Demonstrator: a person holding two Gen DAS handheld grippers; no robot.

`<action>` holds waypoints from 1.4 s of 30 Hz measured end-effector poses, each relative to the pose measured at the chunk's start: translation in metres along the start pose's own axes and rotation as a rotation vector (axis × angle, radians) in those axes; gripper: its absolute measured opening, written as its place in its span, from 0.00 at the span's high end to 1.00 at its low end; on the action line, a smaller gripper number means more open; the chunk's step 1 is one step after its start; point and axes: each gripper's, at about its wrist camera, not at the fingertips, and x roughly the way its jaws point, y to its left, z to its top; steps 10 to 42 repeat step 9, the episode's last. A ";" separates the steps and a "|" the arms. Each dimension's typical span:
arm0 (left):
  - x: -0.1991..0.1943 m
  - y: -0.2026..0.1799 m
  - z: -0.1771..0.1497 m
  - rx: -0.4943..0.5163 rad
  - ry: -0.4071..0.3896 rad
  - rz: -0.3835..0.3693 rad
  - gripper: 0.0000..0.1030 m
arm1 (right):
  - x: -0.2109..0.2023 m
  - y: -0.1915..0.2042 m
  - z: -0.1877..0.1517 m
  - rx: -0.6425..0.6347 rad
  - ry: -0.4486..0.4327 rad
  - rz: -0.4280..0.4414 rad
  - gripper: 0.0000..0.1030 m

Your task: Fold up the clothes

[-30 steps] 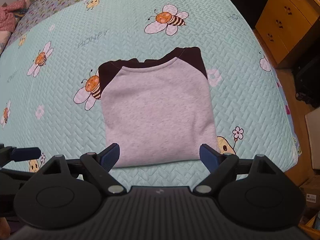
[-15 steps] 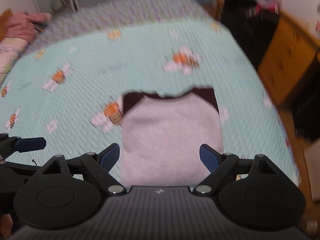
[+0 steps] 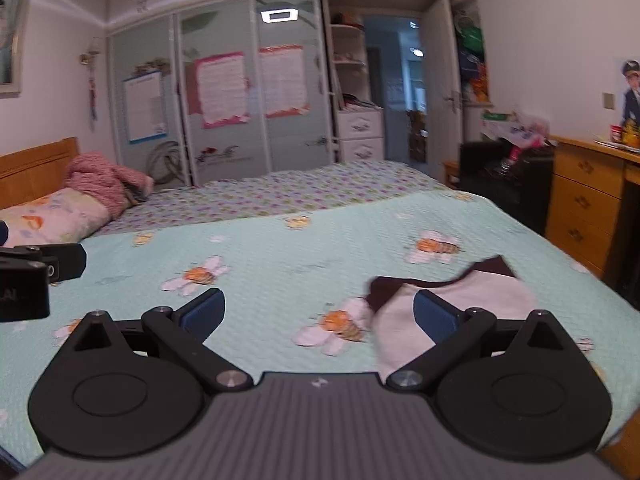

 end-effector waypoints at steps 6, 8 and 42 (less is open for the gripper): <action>0.026 0.057 -0.030 -0.136 0.188 -0.063 0.10 | 0.025 0.059 -0.003 -0.016 0.064 0.075 0.01; 0.036 0.078 -0.044 -0.195 0.247 -0.106 0.10 | 0.029 0.076 -0.008 -0.025 0.080 0.086 0.01; 0.040 0.088 -0.051 -0.224 0.275 -0.126 0.10 | 0.030 0.084 -0.012 -0.037 0.091 0.088 0.01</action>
